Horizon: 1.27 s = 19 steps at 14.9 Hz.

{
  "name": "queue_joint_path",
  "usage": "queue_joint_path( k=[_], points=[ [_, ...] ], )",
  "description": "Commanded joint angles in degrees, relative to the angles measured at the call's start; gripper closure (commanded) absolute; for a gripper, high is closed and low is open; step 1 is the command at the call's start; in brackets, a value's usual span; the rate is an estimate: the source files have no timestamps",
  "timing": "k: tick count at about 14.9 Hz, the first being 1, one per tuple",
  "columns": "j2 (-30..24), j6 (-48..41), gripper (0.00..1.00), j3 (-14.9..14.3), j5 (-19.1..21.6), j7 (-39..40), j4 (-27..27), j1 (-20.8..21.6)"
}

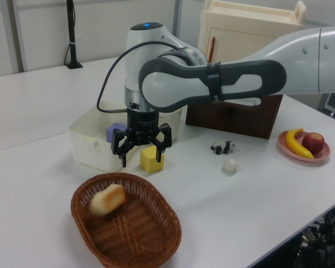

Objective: Put the bread in the basket

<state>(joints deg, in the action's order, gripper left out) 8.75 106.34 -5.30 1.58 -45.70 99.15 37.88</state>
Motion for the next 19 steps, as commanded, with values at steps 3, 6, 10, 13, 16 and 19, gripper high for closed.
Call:
queue_joint_path(
  k=[3, 6, 10, 13, 16, 19],
  points=[
    [-3.2, -9.3, 0.00, -1.7, 0.0, 16.5, -1.6, -4.6],
    [-4.6, -14.6, 0.00, -1.7, 0.0, 29.5, -3.0, -11.8],
    [-5.4, -19.5, 0.00, -1.7, -0.5, 43.4, -7.4, -23.7],
    [-4.6, -18.8, 0.00, -1.7, -1.4, 45.0, -9.0, -27.8],
    [-4.1, -18.1, 0.00, -1.6, -1.3, 45.1, -9.4, -29.7],
    [-3.5, -16.9, 0.00, -1.6, -1.5, 45.1, -9.3, -29.9]
  ],
)
